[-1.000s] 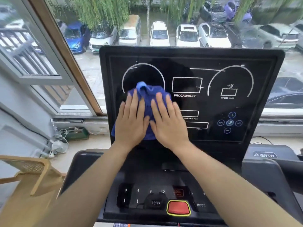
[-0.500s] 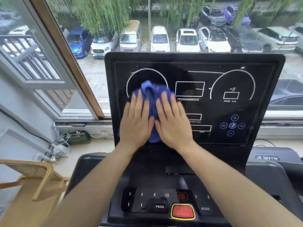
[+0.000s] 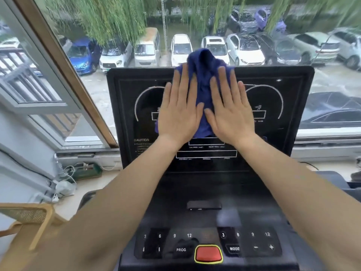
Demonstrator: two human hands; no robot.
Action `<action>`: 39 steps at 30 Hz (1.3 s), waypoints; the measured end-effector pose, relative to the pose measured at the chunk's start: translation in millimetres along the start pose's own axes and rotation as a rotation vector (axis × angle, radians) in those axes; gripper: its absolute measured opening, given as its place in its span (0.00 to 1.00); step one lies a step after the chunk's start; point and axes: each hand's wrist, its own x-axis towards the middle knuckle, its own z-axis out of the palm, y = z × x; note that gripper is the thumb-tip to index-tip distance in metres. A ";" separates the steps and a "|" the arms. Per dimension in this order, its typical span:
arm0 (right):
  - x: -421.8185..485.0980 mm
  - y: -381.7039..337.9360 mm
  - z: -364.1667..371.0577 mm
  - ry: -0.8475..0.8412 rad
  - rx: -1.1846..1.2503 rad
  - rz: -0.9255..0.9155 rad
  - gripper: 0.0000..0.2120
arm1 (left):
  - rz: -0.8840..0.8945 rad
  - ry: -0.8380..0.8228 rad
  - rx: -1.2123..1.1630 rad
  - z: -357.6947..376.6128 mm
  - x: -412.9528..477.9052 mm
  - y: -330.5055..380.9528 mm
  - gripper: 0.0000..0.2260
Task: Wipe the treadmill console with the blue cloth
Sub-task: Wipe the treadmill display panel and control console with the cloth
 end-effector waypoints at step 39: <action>-87.0 108.2 2.2 -0.057 -0.008 0.178 0.35 | 0.235 -0.102 0.002 28.6 11.8 131.3 0.30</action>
